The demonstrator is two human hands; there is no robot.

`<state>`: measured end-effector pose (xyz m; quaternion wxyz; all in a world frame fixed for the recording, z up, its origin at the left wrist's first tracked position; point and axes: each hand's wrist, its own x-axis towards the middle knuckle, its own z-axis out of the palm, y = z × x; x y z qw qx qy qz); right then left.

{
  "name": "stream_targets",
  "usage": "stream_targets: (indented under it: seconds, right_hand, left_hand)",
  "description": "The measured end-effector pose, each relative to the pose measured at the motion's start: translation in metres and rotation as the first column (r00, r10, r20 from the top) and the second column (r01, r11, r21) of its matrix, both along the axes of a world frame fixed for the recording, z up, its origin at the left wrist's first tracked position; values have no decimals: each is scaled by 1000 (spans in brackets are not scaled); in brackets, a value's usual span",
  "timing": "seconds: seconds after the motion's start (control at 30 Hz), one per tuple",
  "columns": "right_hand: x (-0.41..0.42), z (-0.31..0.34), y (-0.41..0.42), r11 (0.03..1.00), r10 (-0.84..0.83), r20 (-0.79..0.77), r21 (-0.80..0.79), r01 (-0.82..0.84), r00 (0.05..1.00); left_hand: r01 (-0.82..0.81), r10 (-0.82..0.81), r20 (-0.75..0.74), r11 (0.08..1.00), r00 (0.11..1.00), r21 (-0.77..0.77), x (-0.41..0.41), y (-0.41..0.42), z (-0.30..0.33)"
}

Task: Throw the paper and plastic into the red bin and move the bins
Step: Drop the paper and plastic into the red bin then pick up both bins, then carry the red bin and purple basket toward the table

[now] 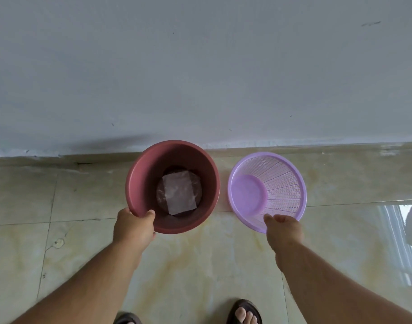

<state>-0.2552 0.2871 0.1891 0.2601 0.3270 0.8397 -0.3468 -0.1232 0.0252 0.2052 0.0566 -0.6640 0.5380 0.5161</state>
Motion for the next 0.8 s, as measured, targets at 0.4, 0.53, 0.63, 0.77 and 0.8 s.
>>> stream_targets:
  seconds: [0.4,0.53,0.63,0.77,0.8]
  right_hand:
    - [-21,-53,23,864,-484,157,-69,498,861]
    - [-16,-40,36,863,-486,146,-75,499,862]
    - [-11,-21,59,842,-519,122,-94,531,846]
    - [-3,8,99,822,-557,62,-102,560,828]
    - [0,13,109,804,-583,44,-113,583,812]
  left_hand:
    - [-163,162,-85,987,983,-10,3,12,-31]
    - [-72,67,-70,995,995,-66,-5,17,-21]
    - [24,-32,-91,996,995,-86,-25,28,-3]
    - [159,-172,-147,982,974,-99,-62,51,25]
    - [194,-208,-157,976,965,-98,-71,57,31]
